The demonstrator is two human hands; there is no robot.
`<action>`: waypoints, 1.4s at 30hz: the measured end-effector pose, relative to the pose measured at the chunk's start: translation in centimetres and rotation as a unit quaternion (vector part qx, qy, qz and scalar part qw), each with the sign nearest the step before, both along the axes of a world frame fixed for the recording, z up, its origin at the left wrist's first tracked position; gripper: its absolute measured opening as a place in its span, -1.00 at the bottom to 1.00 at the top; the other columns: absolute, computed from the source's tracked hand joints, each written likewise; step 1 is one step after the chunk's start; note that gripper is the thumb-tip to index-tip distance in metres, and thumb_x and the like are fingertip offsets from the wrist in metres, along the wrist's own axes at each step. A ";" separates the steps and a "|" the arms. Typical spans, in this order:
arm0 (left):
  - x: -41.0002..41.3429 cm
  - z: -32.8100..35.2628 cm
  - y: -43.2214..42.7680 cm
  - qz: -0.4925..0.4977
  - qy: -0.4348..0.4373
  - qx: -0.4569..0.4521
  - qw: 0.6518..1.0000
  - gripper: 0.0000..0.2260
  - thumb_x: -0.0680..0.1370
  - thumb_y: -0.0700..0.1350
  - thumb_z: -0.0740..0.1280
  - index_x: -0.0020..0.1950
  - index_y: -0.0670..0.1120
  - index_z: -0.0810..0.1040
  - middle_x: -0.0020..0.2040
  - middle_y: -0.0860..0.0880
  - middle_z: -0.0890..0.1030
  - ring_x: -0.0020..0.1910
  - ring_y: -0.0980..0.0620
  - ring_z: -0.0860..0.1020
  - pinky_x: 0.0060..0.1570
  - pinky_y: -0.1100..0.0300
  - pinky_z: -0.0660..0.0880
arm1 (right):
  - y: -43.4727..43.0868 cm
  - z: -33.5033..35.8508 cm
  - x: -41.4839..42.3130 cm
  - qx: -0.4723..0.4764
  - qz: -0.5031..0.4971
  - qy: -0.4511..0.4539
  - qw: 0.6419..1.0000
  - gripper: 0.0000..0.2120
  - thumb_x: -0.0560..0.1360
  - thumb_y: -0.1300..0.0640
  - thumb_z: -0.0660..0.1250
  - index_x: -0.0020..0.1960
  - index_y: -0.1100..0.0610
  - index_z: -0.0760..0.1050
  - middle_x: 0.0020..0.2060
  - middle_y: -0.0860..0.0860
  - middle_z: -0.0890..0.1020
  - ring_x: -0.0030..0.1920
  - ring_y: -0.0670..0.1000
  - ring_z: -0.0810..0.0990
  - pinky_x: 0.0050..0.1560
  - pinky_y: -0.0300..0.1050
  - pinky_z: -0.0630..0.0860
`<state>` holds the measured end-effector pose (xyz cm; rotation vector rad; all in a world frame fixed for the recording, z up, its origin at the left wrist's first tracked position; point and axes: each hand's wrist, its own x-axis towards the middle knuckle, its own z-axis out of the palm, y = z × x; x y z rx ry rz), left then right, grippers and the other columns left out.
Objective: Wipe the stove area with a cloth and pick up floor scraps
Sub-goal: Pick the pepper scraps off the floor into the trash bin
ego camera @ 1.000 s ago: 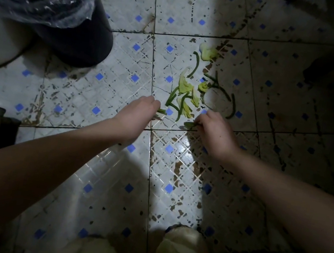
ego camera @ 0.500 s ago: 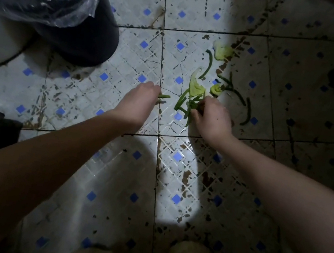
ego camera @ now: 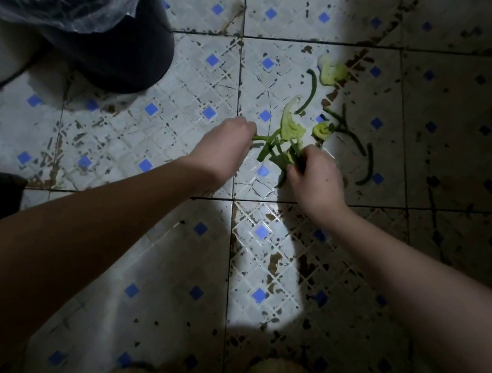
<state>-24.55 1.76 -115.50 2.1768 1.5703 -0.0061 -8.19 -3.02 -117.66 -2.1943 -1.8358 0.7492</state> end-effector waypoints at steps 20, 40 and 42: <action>3.0 -2.1 -0.6 -0.068 -0.033 -0.024 0.997 -0.62 0.51 -0.11 0.39 0.27 -0.20 0.43 0.15 -0.19 0.45 0.14 -0.16 0.43 0.13 -0.02 0.42 | -2.4 -0.2 5.0 0.026 -0.055 0.064 0.996 -0.87 0.50 0.16 0.34 0.03 0.14 0.50 -0.07 0.05 0.61 -0.06 0.03 0.57 -0.07 0.00 0.56; 3.2 -1.1 0.0 -0.198 0.024 -0.005 0.980 -0.87 0.49 -0.39 0.23 -0.02 -0.22 0.45 -0.10 -0.19 0.49 -0.19 -0.13 0.48 -0.21 0.00 0.45 | -2.7 1.2 5.7 0.023 -0.039 0.057 0.997 -0.88 0.51 0.17 0.32 0.02 0.19 0.49 -0.07 0.11 0.58 -0.06 0.09 0.56 -0.08 -0.01 0.53; 3.1 -0.9 0.4 -0.194 0.029 -0.005 0.981 -0.92 0.49 -0.38 0.24 -0.08 -0.23 0.44 -0.13 -0.21 0.51 -0.20 -0.16 0.50 -0.22 -0.03 0.44 | -2.7 1.3 5.8 0.024 -0.039 0.065 0.997 -0.88 0.51 0.18 0.32 0.01 0.19 0.48 -0.08 0.11 0.59 -0.06 0.09 0.56 -0.07 0.03 0.54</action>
